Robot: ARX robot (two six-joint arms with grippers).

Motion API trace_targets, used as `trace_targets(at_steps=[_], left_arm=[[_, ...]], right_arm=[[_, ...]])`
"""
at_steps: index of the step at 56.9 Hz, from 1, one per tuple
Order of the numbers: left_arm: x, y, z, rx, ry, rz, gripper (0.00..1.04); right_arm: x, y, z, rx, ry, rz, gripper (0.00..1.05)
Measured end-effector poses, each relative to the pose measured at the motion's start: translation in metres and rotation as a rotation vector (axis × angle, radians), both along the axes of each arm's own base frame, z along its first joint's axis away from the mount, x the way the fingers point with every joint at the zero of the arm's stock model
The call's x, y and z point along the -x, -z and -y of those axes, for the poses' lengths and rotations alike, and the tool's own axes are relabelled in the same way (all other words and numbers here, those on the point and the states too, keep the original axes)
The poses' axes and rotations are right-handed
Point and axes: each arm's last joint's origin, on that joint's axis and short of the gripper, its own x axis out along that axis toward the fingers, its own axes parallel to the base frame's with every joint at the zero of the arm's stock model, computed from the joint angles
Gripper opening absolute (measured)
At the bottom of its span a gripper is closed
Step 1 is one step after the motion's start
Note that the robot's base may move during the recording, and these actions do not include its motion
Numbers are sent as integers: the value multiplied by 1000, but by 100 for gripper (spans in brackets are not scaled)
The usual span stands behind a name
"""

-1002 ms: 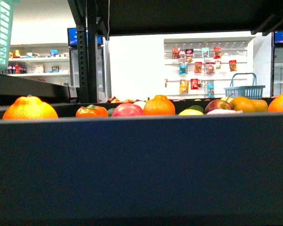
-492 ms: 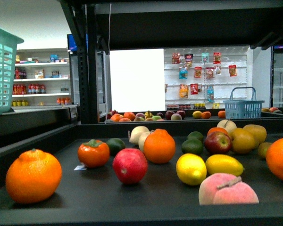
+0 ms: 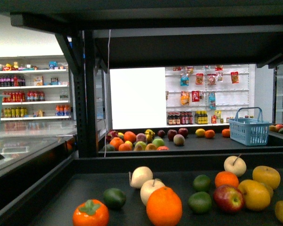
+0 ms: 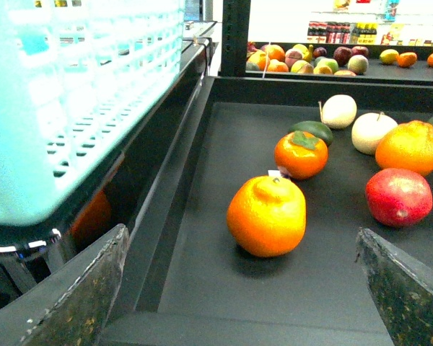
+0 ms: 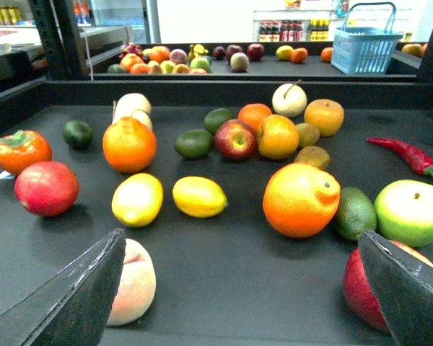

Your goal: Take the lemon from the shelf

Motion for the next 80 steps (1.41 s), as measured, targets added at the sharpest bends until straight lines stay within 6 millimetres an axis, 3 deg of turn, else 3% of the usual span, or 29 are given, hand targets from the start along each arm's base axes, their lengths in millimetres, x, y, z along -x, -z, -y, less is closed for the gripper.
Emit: trace_targets(at_steps=[66, 68, 71, 77, 80], left_arm=[[0, 0, 0, 0, 0, 0, 97], [0, 1, 0, 43, -38, -58, 97], [-5, -10, 1, 174, -57, -147, 97], [-19, -70, -9, 390, 17, -111, 97], [-26, -89, -18, 466, 33, -109, 97]], right_arm=[[0, 0, 0, 0, -1, 0, 97], [0, 0, 0, 0, -1, 0, 97], [0, 0, 0, 0, -1, 0, 97], [0, 0, 0, 0, -1, 0, 97], [0, 0, 0, 0, -1, 0, 97]])
